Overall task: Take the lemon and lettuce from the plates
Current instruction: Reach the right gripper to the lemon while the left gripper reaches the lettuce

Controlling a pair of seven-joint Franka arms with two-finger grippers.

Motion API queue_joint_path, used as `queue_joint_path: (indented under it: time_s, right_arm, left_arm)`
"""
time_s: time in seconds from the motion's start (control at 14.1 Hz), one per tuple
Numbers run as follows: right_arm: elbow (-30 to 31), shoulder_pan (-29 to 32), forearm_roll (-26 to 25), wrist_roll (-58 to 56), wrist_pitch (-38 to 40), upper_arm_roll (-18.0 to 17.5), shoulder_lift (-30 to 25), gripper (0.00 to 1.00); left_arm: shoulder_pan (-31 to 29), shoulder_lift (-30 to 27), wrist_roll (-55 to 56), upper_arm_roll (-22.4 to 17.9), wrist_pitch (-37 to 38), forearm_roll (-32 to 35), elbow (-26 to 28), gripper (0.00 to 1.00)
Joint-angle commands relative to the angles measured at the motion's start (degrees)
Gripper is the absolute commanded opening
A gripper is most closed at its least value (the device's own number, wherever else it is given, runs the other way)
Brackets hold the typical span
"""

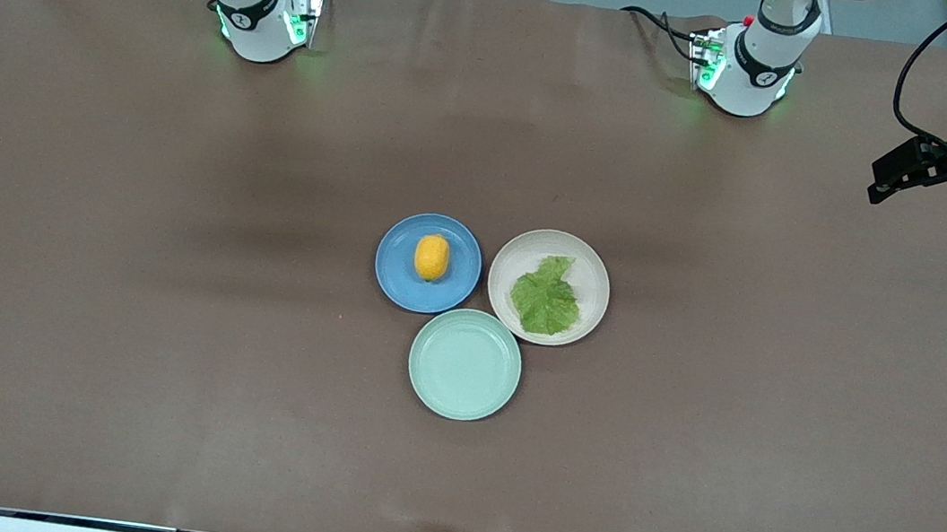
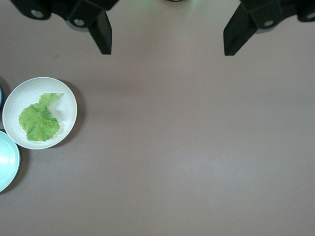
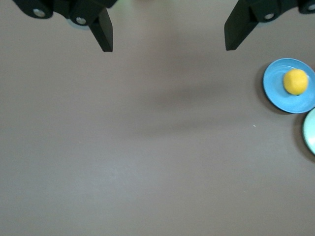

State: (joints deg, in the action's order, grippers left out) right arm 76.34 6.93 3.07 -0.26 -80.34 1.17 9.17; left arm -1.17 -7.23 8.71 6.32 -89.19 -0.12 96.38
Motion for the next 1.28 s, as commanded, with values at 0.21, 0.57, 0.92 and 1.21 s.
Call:
queue_joint_path:
  time_s: [0.21, 0.57, 0.92, 1.21]
  right_arm:
    - [9.5, 0.9, -0.1, 0.4, -3.1, -0.7, -7.1, 1.0]
    - [6.6, 0.0, 0.3, 0.4, 0.6, -1.3, -6.8, 1.0]
    - [7.0, -7.1, 2.7, 0.4, -1.7, -1.1, -6.4, 1.0]
    - [7.1, -18.5, 3.0, 1.4, -2.3, -1.0, -2.6, 1.0]
  left_arm:
    - [-0.2, 1.3, -0.9, 0.0, 0.8, 0.6, -1.7, 1.0]
    - [0.2, 6.1, -0.3, -0.1, 0.8, 0.5, -3.3, 1.0]
    - [1.6, 11.7, 9.4, 2.7, -2.0, -0.4, -3.0, 1.0]
    - [2.0, 18.2, 23.5, 7.8, -7.8, -0.4, -2.8, 1.0]
